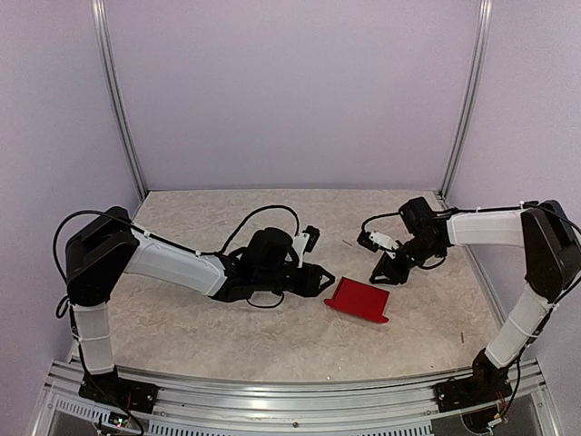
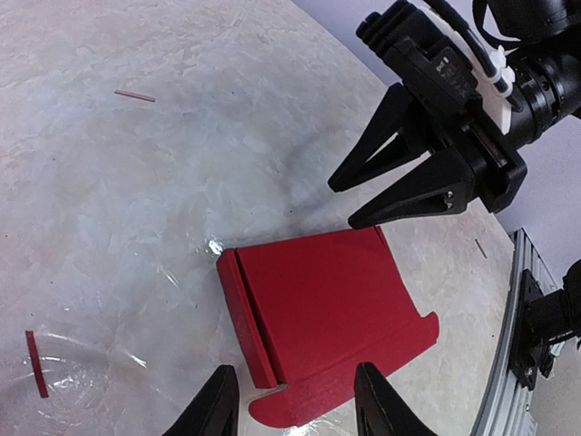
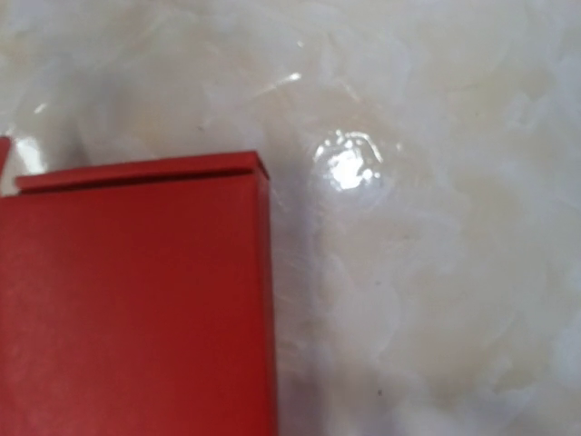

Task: Fold the paper box

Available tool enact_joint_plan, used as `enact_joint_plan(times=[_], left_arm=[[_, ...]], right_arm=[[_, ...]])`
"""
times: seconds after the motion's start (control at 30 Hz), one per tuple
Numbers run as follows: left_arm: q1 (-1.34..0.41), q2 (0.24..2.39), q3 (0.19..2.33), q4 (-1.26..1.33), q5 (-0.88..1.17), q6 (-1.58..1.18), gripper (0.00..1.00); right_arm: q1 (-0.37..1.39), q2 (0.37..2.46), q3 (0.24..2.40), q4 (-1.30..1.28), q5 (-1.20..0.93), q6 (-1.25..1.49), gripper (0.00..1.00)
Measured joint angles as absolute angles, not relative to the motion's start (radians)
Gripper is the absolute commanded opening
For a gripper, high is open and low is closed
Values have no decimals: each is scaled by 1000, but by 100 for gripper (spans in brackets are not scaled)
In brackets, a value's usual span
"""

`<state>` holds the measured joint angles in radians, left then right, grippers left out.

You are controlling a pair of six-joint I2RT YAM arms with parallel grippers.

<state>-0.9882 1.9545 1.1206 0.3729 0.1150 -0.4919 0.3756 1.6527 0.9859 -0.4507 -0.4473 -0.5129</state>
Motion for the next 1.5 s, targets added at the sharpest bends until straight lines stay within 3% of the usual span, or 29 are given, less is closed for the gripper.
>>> enact_joint_plan(times=[0.6, 1.07, 1.5], left_arm=[[-1003, 2070, 1177, 339, 192, -467, 48], [-1047, 1893, 1063, 303, 41, -350, 48], [-1048, 1876, 1063, 296, 2, -286, 51]], right_arm=[[376, 1789, 1015, -436, -588, -451, 4], [365, 1882, 1088, -428, -619, -418, 2], [351, 1913, 1084, -440, -617, -403, 5]])
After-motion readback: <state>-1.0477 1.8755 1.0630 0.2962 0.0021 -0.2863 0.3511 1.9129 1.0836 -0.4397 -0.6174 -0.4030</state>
